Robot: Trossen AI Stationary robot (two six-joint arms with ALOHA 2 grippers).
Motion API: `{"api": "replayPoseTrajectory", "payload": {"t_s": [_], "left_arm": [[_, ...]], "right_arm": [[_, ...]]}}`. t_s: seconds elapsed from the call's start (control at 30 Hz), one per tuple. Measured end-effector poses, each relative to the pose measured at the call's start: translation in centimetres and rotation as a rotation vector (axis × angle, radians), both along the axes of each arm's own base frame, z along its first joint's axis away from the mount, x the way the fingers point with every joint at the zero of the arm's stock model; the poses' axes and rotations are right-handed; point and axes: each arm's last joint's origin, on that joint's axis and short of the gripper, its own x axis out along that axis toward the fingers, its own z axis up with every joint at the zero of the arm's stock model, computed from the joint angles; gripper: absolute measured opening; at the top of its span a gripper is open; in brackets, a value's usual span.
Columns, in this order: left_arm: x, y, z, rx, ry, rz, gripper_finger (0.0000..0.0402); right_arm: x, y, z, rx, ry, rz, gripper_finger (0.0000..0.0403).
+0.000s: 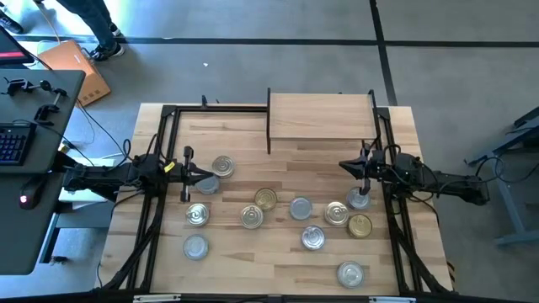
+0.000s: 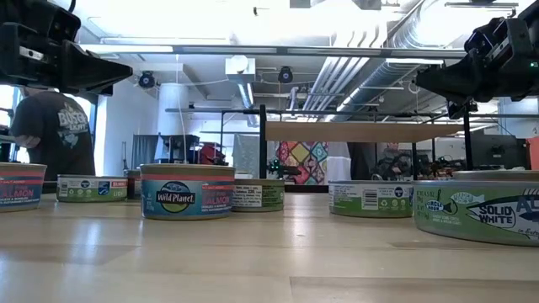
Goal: Stack canned seafood by type on shelf
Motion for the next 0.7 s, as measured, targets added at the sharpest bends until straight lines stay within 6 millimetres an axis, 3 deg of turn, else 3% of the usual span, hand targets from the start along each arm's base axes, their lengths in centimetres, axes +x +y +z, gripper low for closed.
{"api": "replayPoseTrajectory", "payload": {"t_s": [0.37, 0.57, 0.7], "left_arm": [[0.0, 0.0, 0.1, -0.005, -0.009, 0.000, 0.0007], [0.0, 0.0, 0.6, -0.265, -0.063, -0.019, 0.0007], [0.0, -0.1, 1.1, -0.306, -0.109, -0.055, 0.0007]], "right_arm": [[0.0, 0.0, 0.0, 0.000, 0.000, 0.000, 0.0000], [0.0, 0.0, 0.0, 0.000, 0.000, 0.000, 0.0000], [0.0, 0.0, 0.0, 0.000, 0.000, 0.000, 0.0000]]}}
